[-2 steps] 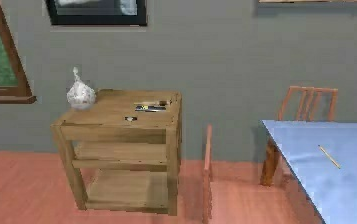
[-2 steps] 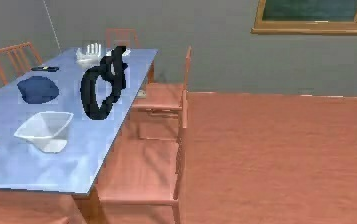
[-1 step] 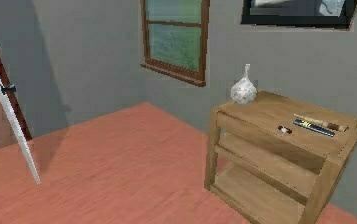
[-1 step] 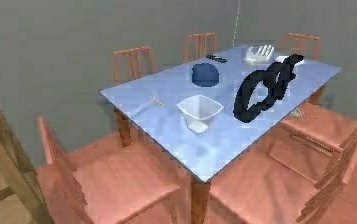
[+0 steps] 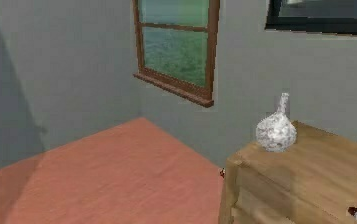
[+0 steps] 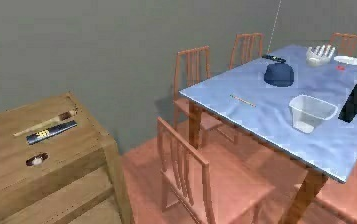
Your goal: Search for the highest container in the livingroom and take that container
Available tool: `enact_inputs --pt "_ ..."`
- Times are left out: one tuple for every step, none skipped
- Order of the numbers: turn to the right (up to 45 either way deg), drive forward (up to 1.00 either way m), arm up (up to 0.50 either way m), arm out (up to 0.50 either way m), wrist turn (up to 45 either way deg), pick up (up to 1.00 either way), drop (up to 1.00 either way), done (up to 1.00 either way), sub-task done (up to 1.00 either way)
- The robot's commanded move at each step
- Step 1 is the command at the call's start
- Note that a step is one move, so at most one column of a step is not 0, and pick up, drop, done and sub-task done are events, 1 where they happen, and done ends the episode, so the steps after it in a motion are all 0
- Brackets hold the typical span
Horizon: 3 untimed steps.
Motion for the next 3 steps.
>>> enact_inputs --pt "-45.0 0.00 0.00 0.00 0.0 0.00 0.00 0.00 0.00" --pt "-15.0 0.00 0.00 0.00 0.0 0.00 0.00 0.00 0.00" --pt "45.0 0.00 0.00 0.00 0.0 0.00 0.00 0.00 0.00"
